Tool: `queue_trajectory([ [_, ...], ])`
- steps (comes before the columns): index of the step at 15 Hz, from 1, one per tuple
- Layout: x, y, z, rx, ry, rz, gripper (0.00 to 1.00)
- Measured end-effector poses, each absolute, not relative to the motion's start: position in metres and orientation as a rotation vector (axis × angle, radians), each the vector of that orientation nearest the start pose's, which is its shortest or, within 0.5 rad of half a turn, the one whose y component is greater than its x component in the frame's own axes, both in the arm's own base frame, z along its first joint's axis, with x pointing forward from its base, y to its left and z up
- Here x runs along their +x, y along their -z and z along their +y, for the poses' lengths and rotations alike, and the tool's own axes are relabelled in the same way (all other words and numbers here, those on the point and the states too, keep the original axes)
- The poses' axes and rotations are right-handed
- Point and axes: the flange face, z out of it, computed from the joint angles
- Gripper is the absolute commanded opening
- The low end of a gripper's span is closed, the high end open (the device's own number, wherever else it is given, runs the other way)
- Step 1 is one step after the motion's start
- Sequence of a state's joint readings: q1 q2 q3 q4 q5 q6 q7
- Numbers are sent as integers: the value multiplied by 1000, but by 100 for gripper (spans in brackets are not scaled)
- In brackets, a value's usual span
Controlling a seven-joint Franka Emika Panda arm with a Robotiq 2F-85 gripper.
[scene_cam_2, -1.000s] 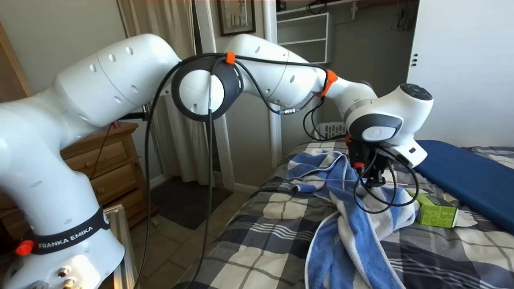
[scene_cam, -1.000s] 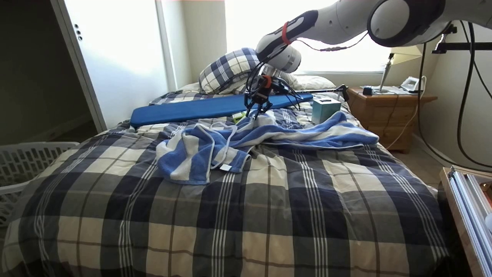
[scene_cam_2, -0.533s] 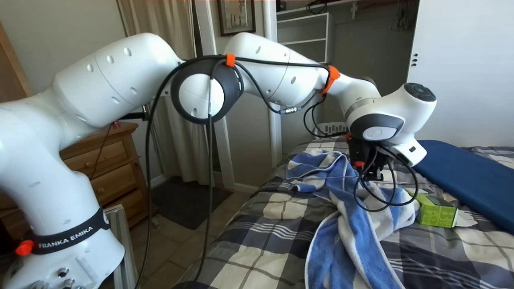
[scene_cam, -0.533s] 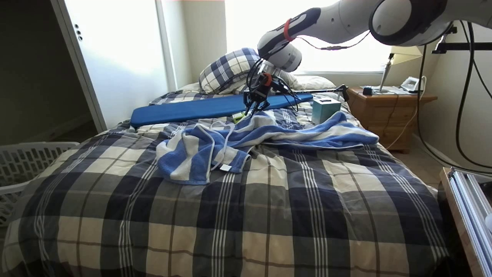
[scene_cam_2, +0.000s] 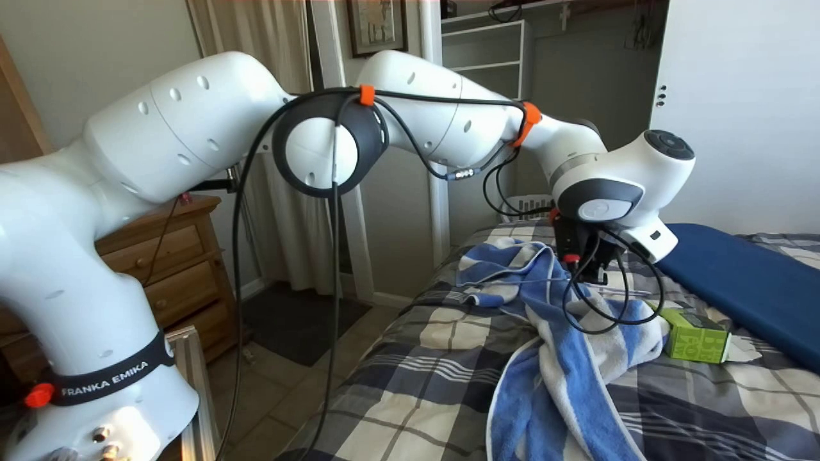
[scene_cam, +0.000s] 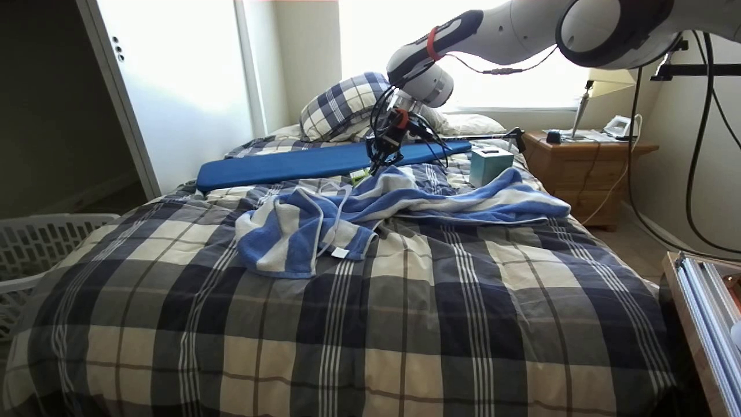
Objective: Thread the towel through the hanger
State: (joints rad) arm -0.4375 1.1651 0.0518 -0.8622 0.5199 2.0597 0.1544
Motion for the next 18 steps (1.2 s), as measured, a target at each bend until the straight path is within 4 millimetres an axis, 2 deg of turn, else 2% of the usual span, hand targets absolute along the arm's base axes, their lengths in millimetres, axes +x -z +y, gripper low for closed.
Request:
queue_trajectory([
  [4,744,-212,-292,-2451,114,1046,1],
  [9,742,-249,-291,-2669,109,1104,1],
  [18,726,-254,-278,-3076,-93,1056,1],
])
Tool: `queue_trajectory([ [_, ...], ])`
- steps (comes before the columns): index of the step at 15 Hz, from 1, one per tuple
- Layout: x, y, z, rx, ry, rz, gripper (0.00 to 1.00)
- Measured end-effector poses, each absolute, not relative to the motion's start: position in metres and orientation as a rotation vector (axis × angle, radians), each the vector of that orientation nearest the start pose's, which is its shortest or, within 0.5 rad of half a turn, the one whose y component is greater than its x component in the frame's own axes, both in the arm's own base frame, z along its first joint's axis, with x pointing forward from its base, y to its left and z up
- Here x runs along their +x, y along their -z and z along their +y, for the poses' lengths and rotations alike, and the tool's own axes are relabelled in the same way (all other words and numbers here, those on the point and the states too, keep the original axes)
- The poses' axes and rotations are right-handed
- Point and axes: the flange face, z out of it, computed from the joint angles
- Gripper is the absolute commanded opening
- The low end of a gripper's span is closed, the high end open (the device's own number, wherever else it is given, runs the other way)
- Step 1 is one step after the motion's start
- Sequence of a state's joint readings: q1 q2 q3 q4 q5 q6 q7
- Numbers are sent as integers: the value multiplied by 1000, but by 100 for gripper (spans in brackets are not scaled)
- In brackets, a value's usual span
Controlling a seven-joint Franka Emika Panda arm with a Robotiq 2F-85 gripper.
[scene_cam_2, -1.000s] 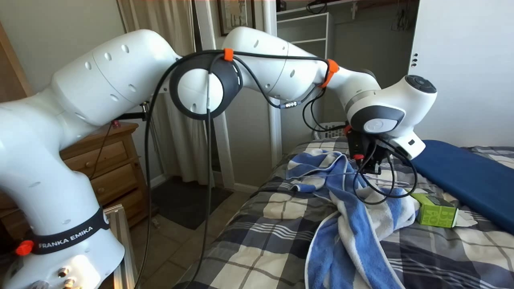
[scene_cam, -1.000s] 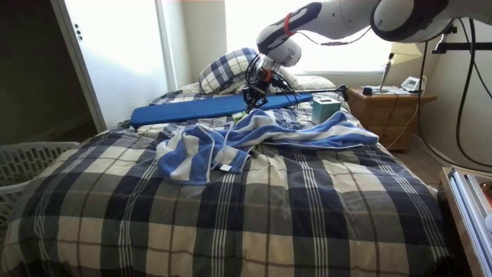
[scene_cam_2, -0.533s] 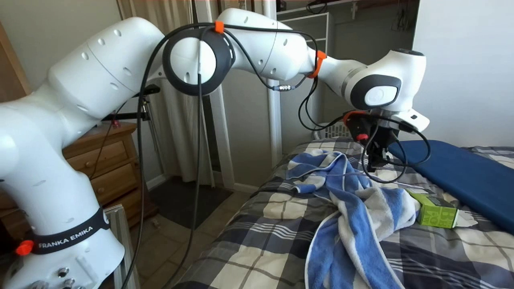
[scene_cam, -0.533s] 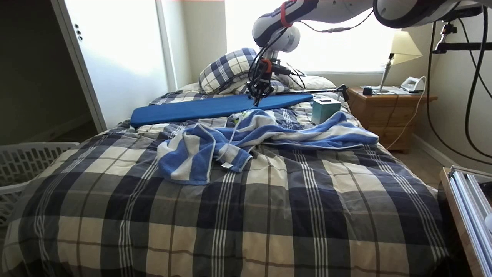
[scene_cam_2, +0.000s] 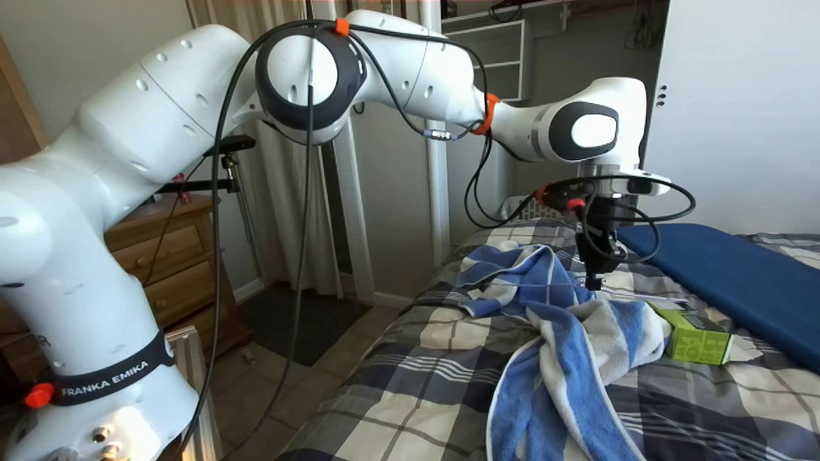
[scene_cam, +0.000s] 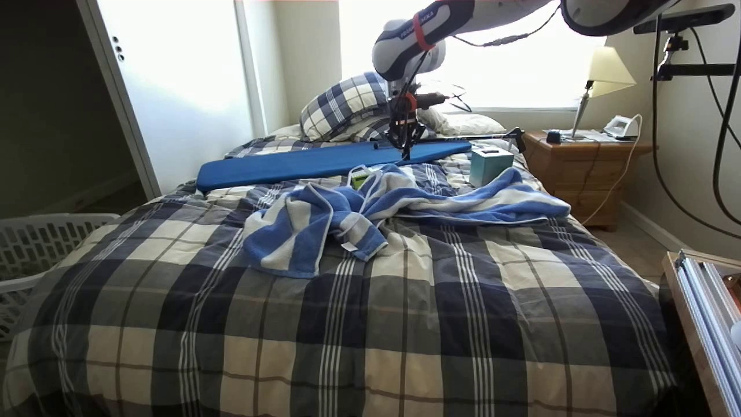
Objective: Thread the towel through the hanger
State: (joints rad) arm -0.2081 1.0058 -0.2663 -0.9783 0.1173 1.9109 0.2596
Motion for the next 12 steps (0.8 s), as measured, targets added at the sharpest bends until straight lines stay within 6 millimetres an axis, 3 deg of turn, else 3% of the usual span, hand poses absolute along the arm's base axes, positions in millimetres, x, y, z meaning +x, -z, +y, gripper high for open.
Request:
queue_trajectory([
  [3,722,-265,-277,-3136,-133,1015,1],
  [7,726,-291,-276,-3152,-63,906,1],
  [12,739,-286,-245,-3089,-19,595,1],
])
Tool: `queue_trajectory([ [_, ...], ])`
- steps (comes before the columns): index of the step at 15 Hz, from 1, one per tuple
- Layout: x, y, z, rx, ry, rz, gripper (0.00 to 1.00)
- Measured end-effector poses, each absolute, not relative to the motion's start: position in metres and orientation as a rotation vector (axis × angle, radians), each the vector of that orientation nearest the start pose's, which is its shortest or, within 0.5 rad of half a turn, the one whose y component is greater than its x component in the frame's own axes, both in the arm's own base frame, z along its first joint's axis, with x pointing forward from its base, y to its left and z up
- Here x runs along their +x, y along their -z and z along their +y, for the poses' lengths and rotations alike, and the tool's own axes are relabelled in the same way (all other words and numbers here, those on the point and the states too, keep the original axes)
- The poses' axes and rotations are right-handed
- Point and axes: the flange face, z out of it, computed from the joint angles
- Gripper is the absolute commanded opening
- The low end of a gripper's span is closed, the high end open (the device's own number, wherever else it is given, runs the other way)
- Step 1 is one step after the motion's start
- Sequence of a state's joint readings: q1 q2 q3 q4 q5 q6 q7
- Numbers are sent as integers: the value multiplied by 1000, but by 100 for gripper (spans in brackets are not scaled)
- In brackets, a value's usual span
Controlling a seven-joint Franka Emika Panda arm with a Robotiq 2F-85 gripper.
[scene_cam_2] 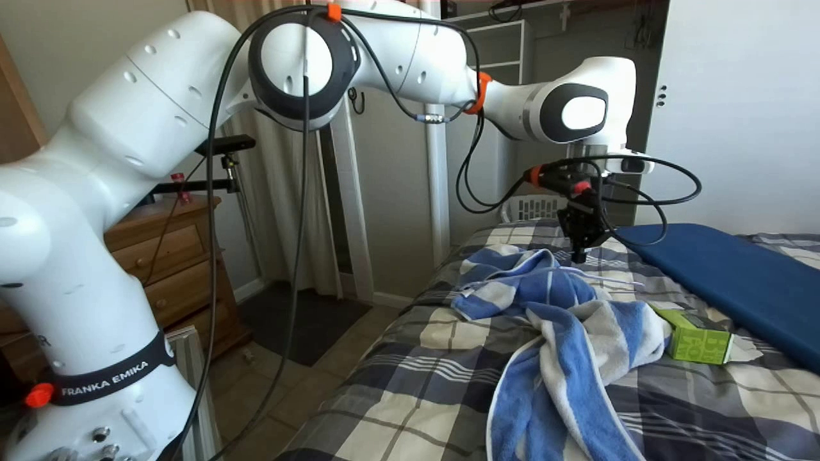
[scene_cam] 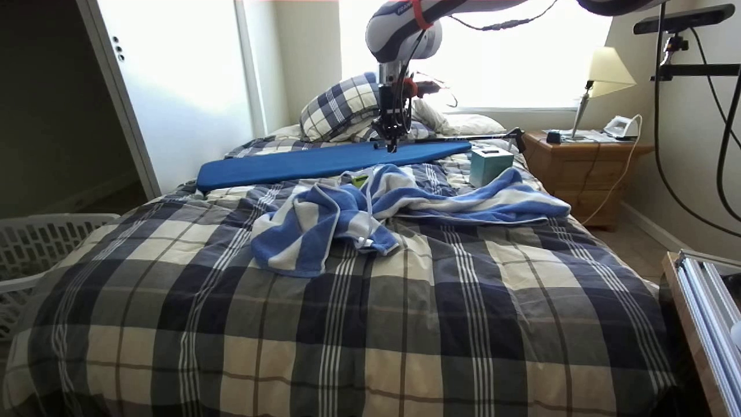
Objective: Thread the towel through the hanger
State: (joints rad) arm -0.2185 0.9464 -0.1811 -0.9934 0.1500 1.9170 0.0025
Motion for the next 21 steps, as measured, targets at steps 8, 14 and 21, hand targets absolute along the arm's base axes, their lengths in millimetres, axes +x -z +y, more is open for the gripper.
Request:
queue_trajectory([
  [8,708,-306,-242,-3044,-419,418,1],
  [14,710,-291,-271,-3138,-387,527,1],
  [21,725,-247,-275,-3201,-321,624,1],
])
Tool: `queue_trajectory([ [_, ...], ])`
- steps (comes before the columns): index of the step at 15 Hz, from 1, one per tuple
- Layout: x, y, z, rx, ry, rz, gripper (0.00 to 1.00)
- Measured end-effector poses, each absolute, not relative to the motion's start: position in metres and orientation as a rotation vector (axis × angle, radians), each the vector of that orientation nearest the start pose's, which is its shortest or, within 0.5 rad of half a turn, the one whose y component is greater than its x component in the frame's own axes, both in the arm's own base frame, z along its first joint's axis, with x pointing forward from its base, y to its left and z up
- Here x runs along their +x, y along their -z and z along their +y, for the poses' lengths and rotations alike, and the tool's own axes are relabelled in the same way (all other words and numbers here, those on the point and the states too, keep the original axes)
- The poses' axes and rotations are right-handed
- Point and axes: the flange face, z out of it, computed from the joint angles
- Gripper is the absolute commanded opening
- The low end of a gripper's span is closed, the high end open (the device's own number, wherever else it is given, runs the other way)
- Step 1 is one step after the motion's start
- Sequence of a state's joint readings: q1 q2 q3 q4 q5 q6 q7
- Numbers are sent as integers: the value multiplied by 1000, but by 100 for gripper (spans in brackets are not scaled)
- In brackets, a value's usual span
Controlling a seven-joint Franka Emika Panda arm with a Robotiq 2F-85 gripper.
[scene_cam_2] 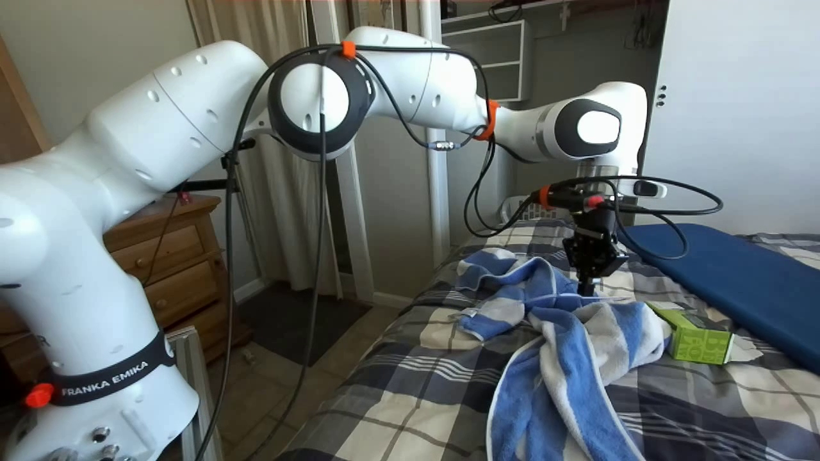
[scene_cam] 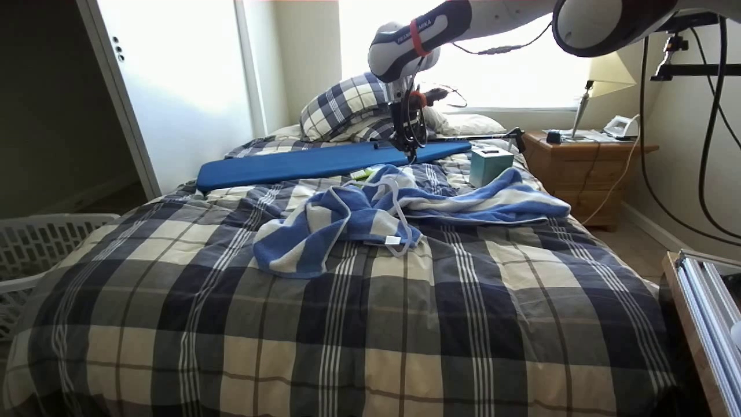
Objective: Thread the towel through the hanger
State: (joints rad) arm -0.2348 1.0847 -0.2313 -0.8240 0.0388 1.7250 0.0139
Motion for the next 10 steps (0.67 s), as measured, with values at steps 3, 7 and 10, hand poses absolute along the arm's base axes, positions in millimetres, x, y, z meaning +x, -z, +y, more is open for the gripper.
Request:
queue_trajectory([
  [3,722,-242,-285,-3275,-367,666,1],
  [7,715,-237,-291,-3327,-474,670,1],
  [10,710,-229,-288,-3365,-584,634,1],
])
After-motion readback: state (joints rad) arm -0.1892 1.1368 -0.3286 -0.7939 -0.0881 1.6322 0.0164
